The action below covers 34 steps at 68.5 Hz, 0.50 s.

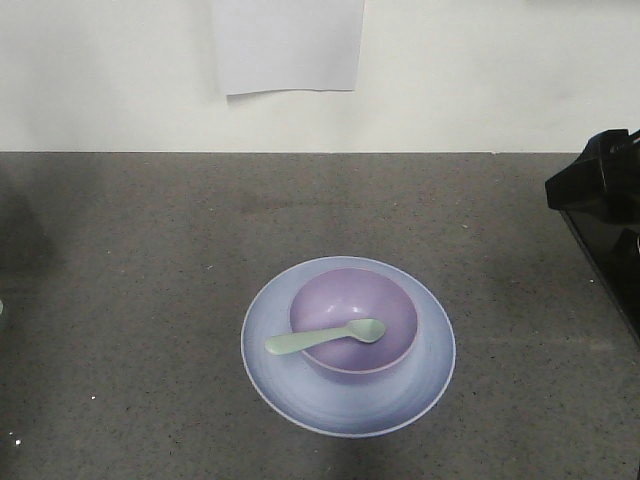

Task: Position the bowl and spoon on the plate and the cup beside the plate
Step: 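Lift the left gripper out of the bowl and move it toward the paper cup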

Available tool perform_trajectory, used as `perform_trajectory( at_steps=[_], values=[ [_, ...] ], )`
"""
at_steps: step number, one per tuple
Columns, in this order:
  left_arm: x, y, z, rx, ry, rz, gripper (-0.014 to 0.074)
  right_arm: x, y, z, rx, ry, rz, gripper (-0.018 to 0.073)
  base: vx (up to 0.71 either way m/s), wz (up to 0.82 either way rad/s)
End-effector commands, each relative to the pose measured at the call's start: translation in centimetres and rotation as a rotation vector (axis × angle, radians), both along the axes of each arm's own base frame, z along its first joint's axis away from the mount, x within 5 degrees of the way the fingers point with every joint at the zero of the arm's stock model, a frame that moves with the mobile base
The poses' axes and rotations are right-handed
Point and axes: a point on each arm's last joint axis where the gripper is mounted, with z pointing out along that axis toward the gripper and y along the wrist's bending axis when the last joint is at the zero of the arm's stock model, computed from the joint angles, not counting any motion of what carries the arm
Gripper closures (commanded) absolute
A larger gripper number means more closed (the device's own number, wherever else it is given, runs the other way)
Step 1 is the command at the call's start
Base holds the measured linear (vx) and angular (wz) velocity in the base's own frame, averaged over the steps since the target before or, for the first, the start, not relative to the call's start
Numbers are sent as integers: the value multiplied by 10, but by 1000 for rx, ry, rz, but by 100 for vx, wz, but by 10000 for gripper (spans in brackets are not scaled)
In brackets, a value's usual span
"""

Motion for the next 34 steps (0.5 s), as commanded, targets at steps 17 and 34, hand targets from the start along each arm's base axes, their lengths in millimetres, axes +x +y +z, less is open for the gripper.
perform_trajectory(
  at_steps=[17, 34],
  values=[
    [4, 10, -5, -78, -70, 31, 129, -2, -1, 15, 19, -99, -7, 17, 0, 0],
    [17, 13, -22, -91, -11, 35, 129, -2, -1, 15, 17, -98, -5, 17, 0, 0]
  ],
)
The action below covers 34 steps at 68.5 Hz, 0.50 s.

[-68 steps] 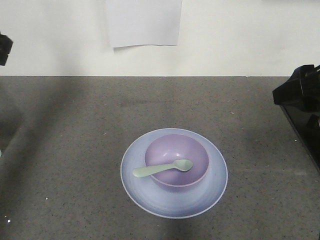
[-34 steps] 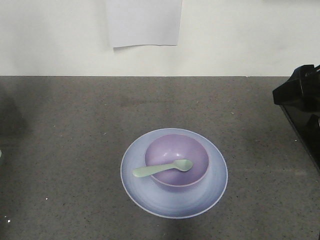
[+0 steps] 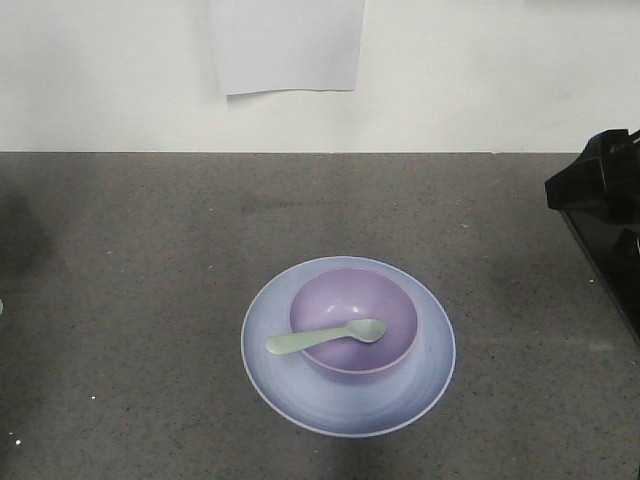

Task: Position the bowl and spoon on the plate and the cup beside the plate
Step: 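Lift the left gripper out of the bowl and move it toward the paper cup, then grasp the brown paper cup rim with the left gripper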

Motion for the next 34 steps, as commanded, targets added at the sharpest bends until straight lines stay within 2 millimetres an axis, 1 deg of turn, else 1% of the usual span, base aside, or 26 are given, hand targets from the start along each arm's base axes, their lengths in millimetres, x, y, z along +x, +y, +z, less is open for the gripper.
perform_trajectory(
  at_steps=[1, 34],
  values=[
    [1, 0, 11, 18, -66, -1, 129, -2, -1, 15, 18, -98, -6, 17, 0, 0],
    [24, 7, -25, -13, 38, 0, 129, -2, -1, 15, 18, -98, -6, 17, 0, 0]
  ],
)
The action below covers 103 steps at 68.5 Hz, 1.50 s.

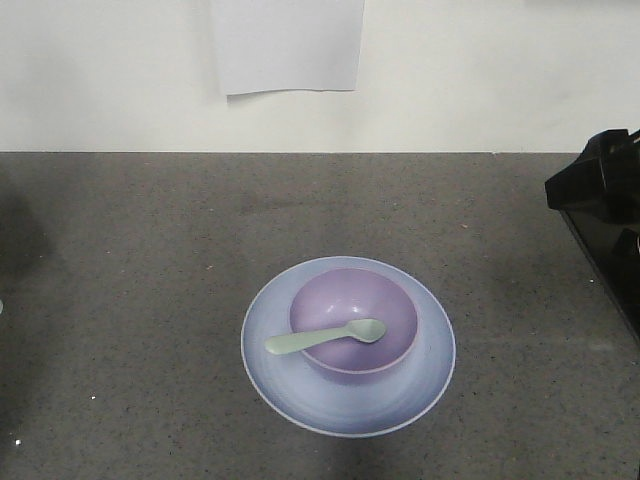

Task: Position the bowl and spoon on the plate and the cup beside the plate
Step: 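Grasp the brown paper cup rim with the left gripper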

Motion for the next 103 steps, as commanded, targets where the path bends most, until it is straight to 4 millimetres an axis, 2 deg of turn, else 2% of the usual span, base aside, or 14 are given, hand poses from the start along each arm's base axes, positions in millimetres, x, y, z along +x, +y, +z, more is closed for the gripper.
perform_trajectory(
  at_steps=[1, 10, 17, 31, 42, 55, 69, 87, 103],
  values=[
    [0, 0, 13, 18, -68, 2, 129, -2, -1, 15, 18, -99, -6, 17, 0, 0],
    [3, 1, 9, 13, -59, 5, 143, -2, -1, 15, 18, -99, -6, 17, 0, 0],
    [4, 1, 7, 10, -55, 9, 191, -2, -1, 15, 18, -99, -6, 17, 0, 0],
    [4, 1, 7, 9, -52, 9, 400, -2, -1, 15, 18, -99, -6, 17, 0, 0],
    [4, 1, 6, 3, -50, 9, 605, -2, -1, 15, 18, -99, -6, 17, 0, 0],
    [2, -10, 12, -84, -85, -43, 604, -2, -1, 15, 18, -99, -6, 17, 0, 0],
    [-7, -35, 38, -254, -217, -160, 604, -2, -1, 15, 18, -102, -6, 17, 0, 0],
    [-18, -84, 59, -299, -260, -323, 604, -1, -1, 16, 21, -116, -9, 17, 0, 0],
    [-20, -135, 59, -322, -233, -485, 604, -1, -1, 17, 23, -124, -10, 17, 0, 0]
  ],
)
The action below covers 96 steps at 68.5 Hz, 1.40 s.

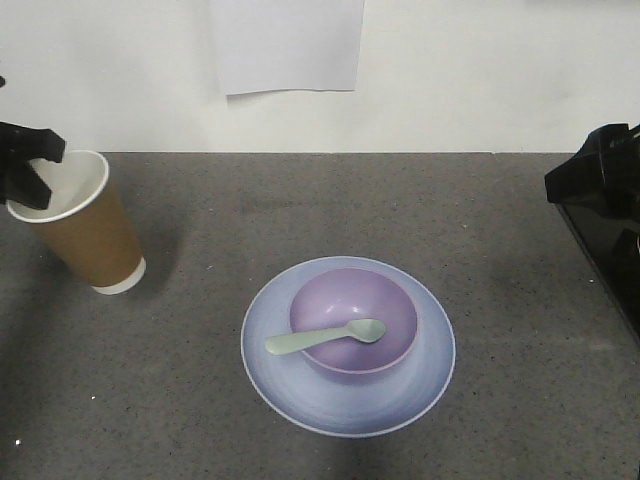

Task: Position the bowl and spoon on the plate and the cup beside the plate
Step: 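Grasp the brown paper cup rim with the left gripper, then set the paper cup down beside the plate with the left gripper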

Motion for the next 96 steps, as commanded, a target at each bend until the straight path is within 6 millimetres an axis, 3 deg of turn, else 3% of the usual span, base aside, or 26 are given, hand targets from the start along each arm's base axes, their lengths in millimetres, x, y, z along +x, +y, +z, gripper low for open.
perform_trajectory(
  at_steps=[1, 13, 36, 60, 82, 96],
  values=[
    [-10, -25, 22, -34, -86, -68, 604, -2, -1, 15, 19, -105, -7, 17, 0, 0],
    [-13, -53, 20, -23, -89, -151, 604, -2, -1, 15, 20, -105, -8, 17, 0, 0],
    [-7, -88, 1, 40, -49, -231, 604, -2, -1, 15, 21, -100, -9, 17, 0, 0],
    [-7, -90, -40, 64, 6, -209, 604, -2, -1, 15, 20, -100, -9, 17, 0, 0],
    [-8, -92, -42, 39, 9, -204, 594, -2, -1, 15, 20, -100, -9, 17, 0, 0],
    [-8, -92, -42, 39, 7, -205, 505, -2, -1, 15, 20, -100, -9, 17, 0, 0]
  ],
)
